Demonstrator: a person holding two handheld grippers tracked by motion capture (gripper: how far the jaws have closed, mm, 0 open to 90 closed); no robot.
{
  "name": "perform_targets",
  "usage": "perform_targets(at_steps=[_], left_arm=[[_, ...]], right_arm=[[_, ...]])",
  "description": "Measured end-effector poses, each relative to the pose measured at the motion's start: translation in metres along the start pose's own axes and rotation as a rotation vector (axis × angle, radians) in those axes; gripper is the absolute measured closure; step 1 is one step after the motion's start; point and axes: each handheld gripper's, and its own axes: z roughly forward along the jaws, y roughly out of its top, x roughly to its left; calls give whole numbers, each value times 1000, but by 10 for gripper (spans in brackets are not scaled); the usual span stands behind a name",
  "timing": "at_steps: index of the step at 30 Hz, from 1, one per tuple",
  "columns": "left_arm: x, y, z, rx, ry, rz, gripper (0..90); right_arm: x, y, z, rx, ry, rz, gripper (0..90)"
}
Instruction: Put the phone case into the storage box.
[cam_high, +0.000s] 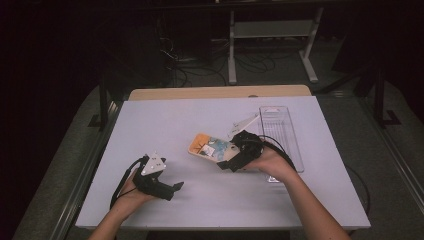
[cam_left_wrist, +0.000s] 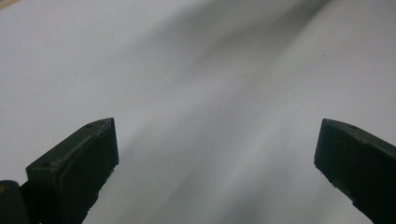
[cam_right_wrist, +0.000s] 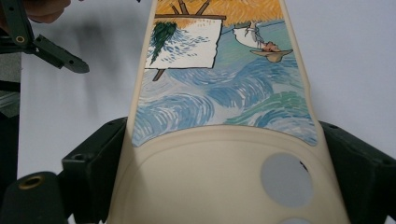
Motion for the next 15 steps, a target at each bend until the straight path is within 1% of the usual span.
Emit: perform_targets(at_steps=[4, 5, 6, 7, 9, 10, 11, 13, 15], left_arm=[[-2, 1, 1, -24, 8, 15, 0], [-2, 2, 1, -39, 17, 30, 0], [-2, 2, 1, -41, 22, 44, 0], [-3, 2, 1, -46, 36, 65, 0], [-3, 1, 0, -51, 39, 92, 0], [-4, 0, 0, -56, 41, 96, 0], [-5, 0, 0, -59, 46, 110, 0], [-7, 0, 0, -69, 44, 114, 0], [-8, 1, 0, -67, 51, 135, 0]], right_arm=[[-1, 0, 0, 0, 1, 2, 100], [0, 0, 0, -9, 12, 22, 100], [0, 0, 0, -10, 16, 26, 100], [1, 0, 0, -12, 18, 28, 100], [1, 0, 0, -3, 9, 25, 100], [1, 1, 0, -10, 9, 28, 100], [1, 1, 0, -15, 12, 36, 100], [1, 1, -1, -11, 9, 36, 100], [1, 1, -1, -17, 7, 39, 100]])
